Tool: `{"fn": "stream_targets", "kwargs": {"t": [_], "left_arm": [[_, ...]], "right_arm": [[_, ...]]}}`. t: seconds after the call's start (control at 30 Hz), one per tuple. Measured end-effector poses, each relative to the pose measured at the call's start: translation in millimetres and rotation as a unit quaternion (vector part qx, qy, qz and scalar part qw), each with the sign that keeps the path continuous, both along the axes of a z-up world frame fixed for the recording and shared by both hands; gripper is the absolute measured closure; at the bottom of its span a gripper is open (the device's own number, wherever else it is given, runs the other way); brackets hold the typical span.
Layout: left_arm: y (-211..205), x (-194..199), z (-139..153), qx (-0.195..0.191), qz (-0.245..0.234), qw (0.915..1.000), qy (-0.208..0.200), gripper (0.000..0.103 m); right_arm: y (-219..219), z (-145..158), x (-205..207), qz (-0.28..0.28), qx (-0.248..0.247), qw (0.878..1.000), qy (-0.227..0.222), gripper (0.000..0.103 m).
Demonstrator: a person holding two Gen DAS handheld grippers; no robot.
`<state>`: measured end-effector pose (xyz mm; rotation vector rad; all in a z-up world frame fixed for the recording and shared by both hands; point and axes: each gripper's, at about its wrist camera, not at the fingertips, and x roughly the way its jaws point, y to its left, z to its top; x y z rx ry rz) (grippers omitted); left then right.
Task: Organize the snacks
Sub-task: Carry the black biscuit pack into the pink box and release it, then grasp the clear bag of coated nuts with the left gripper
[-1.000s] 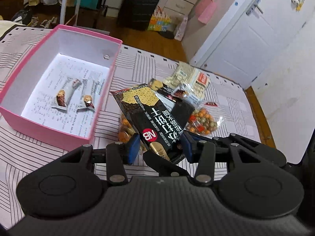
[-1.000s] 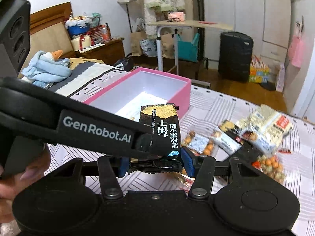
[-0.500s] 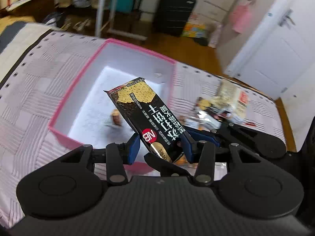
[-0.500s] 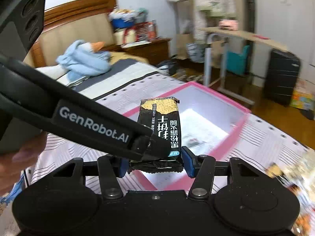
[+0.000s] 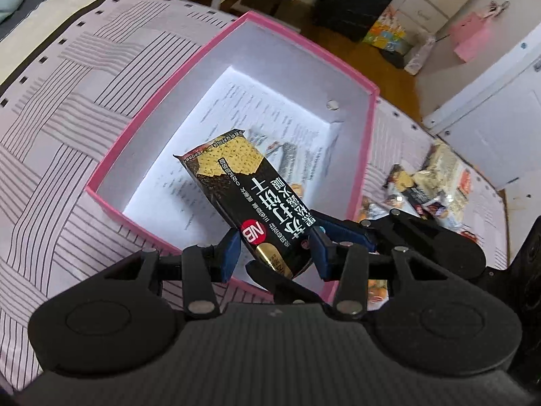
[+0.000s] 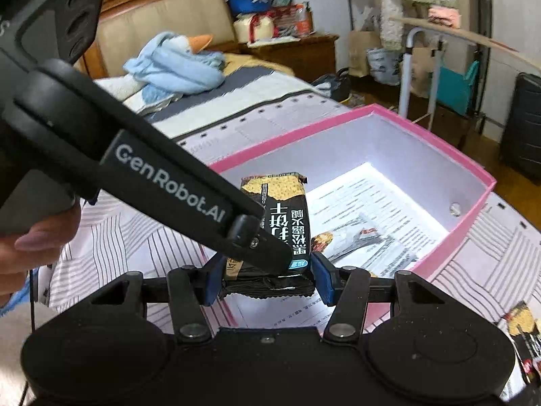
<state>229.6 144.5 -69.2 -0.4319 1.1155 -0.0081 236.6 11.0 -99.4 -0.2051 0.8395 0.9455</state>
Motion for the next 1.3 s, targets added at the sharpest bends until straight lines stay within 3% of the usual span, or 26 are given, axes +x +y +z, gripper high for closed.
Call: {"fn": "stream_targets", "kwargs": {"t": [0.1,0.17,0.3,0.4,0.5,0.67,0.77,0.93,1.03,1.3], "left_arm": [[3.6,4.2,-10.8,0.004,0.021,0.9997,0.010,0.057],[4.5,5.0,-15.1,0.010,0.028,0.9995,0.014,0.055],[-5.1,-0.3,-8.3,0.043,0.002,0.9991,-0.003,0.053],[-12.4,-10.4,9.0,0.058,-0.024,0.9974,-0.035,0.052],[-27.1,-22.7,30.8,0.058,-0.058,0.9940,-0.072,0.051],[-66.8,-33.0,50.9,0.027,-0.129,0.9853,-0.109,0.052],[-98.3,-32.4,45.2,0.016,-0.164,0.9799,-0.113,0.053],[-141.3,-19.0,10.2,0.014,-0.179,0.9792,-0.095,0.055],[-162.5,-19.4,-15.7,0.046,-0.202,0.9748,-0.082,0.056],[-172.0,-12.6,-63.9,0.107,-0.186,0.9738,-0.075,0.056]], "right_arm": [[6.0,-5.0,12.4,-0.012,-0.005,1.000,0.011,0.040],[4.5,-4.1,11.6,-0.028,-0.017,0.999,0.009,0.031],[-11.5,8.9,-7.5,-0.034,-0.046,0.998,-0.028,0.031],[-41.6,35.4,-31.5,-0.072,-0.050,0.994,-0.063,0.030],[-87.6,61.2,-56.0,-0.108,-0.013,0.992,-0.066,0.029],[-155.4,72.2,-86.6,-0.168,-0.001,0.983,-0.077,0.028],[-185.6,58.9,-92.9,-0.193,0.022,0.979,-0.065,0.028],[-196.9,21.0,-85.2,-0.216,0.046,0.975,-0.010,0.029],[-196.9,-5.7,-83.4,-0.221,0.047,0.974,0.011,0.029],[-189.7,-55.4,-74.6,-0.218,0.036,0.974,0.043,0.029]]}}
